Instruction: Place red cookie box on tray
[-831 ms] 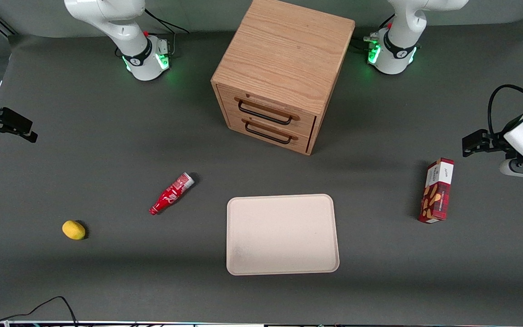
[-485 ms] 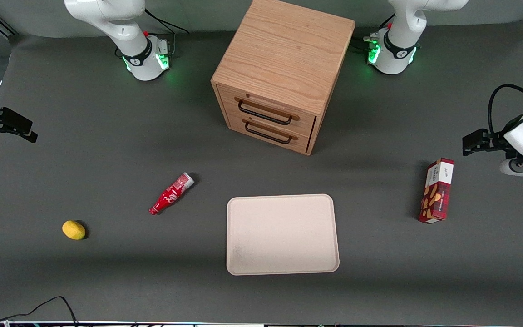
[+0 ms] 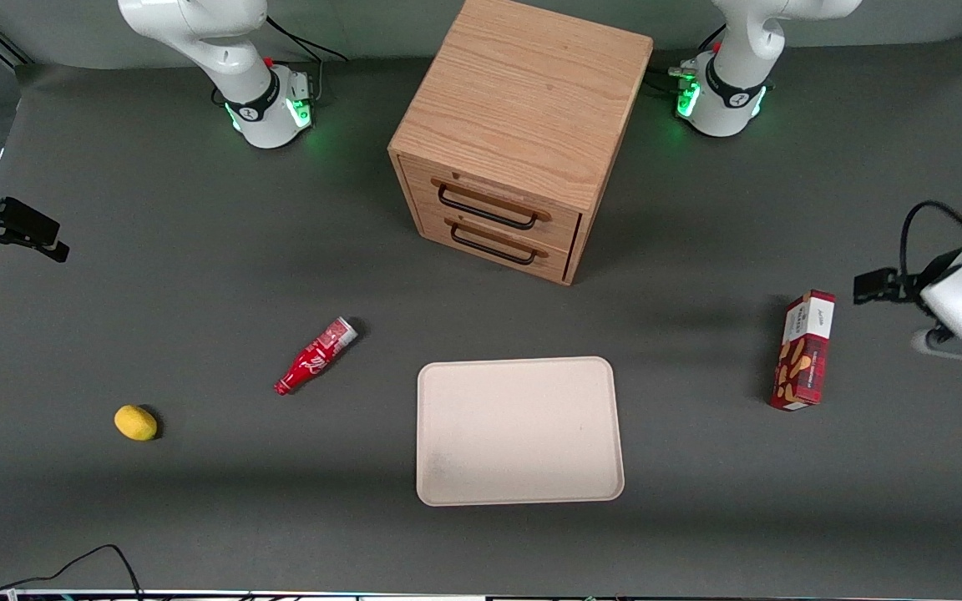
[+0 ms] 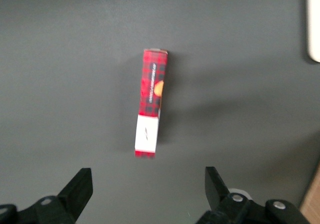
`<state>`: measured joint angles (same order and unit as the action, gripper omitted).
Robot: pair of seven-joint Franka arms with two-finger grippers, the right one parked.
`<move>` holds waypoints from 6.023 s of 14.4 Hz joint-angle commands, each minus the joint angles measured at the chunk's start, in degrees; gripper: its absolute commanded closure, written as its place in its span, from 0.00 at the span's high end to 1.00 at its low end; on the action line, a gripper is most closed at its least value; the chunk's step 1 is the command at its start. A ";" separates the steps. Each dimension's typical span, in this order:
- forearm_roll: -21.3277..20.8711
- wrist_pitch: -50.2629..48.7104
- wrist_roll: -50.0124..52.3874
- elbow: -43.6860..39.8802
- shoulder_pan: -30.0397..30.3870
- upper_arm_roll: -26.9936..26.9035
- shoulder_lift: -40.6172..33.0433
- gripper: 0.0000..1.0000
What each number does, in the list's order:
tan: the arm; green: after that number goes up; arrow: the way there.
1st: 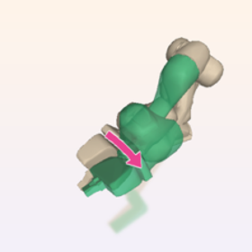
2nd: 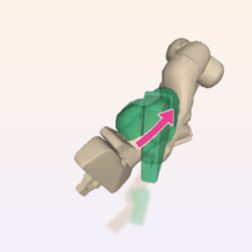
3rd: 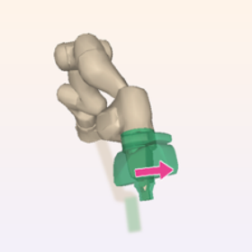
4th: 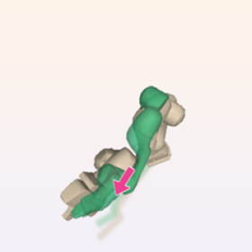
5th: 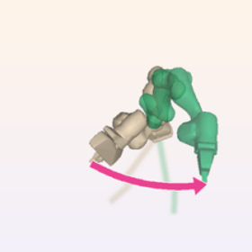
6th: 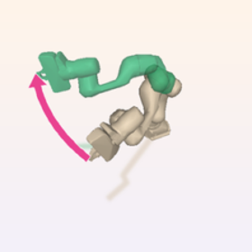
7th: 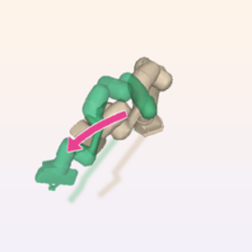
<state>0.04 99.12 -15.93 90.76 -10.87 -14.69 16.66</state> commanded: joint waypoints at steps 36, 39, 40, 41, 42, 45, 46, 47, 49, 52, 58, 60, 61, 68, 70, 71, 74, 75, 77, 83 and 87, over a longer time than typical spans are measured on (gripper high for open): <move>12.97 31.43 -21.51 22.45 -0.64 -2.62 3.13 0.00; 7.37 18.09 -17.75 15.18 -0.73 -3.24 0.23 0.00; 5.08 12.64 -15.47 11.49 -0.73 -3.15 -0.39 0.00; 3.84 6.32 -14.14 7.02 -1.08 -3.15 -0.83 0.00; 3.48 -0.18 -13.52 1.84 -1.52 -3.15 -0.75 0.00; 3.39 -13.74 -12.37 -9.87 -1.53 -3.32 -0.66 0.00; 3.39 -17.18 -12.37 -13.03 -1.53 -3.33 -0.57 0.00; 3.39 -19.65 -12.37 -15.42 -1.61 -3.24 -0.40 0.00; 3.47 -21.08 -12.28 -17.28 -1.61 -3.24 -0.40 0.00; 3.74 -21.16 -11.41 -18.33 -1.96 -2.89 -0.14 0.00; 4.44 -20.02 12.46 -28.50 -4.07 8.60 8.62 0.00; 4.35 -18.10 20.29 -34.57 -4.16 13.88 14.17 0.00; 4.35 -15.74 23.11 -36.08 -4.25 16.08 16.28 0.00; 3.04 6.94 35.00 -36.80 -10.84 17.86 28.85 0.00; 1.90 9.49 35.53 -38.02 -11.28 17.86 32.54 0.00; 1.37 11.51 36.66 -38.20 -11.54 17.77 34.21 0.00; -2.06 15.82 38.08 -38.20 -12.25 17.77 38.09 0.00; -2.15 16.62 38.08 -38.20 -12.60 17.59 38.79 0.00; -2.67 17.07 38.08 -38.20 -12.77 17.15 39.85 0.00; -4.70 21.45 38.69 -37.59 -12.86 17.15 42.14 0.00; -4.79 23.39 38.87 -37.24 -12.86 17.15 42.84 0.99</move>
<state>-3.74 122.11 21.19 55.33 -22.82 3.29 58.57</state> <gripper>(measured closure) 0.652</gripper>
